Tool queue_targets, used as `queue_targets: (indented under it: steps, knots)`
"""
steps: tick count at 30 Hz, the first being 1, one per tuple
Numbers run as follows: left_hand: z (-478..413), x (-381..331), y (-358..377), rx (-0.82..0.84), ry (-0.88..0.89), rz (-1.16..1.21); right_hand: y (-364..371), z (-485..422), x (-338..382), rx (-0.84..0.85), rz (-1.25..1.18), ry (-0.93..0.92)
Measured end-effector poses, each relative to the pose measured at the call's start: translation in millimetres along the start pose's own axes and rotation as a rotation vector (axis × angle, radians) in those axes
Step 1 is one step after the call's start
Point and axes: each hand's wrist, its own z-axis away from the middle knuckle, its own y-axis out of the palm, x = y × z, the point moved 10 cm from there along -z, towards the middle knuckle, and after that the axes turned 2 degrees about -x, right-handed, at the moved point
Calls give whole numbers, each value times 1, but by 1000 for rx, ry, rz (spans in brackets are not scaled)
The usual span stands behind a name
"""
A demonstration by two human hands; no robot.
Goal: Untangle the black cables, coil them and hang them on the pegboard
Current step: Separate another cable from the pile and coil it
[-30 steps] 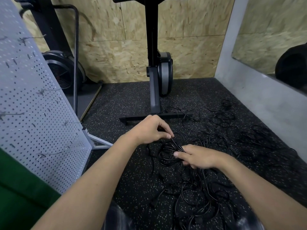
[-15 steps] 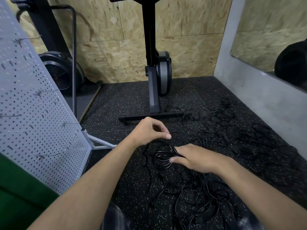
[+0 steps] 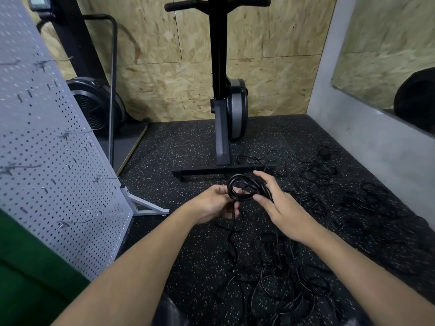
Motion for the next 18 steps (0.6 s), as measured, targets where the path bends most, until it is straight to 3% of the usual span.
queue_targets:
  steps: [4, 7, 11, 16, 18]
  knots:
    - [-3, 11, 18, 6, -79, 60, 2, -4, -19, -3, -176, 147]
    - [-9, 14, 15, -76, -11, -253, 7, -8, -32, -8, -421, 242]
    - [-9, -1, 15, -244, 80, -661, -11, -10, -40, -124, -253, 233]
    - [-10, 1, 43, -96, 75, -941, -42, -6, -42, -295, 30, 165]
    - [-4, -11, 60, -30, 150, -1044, -49, -5, -52, -346, 136, 167]
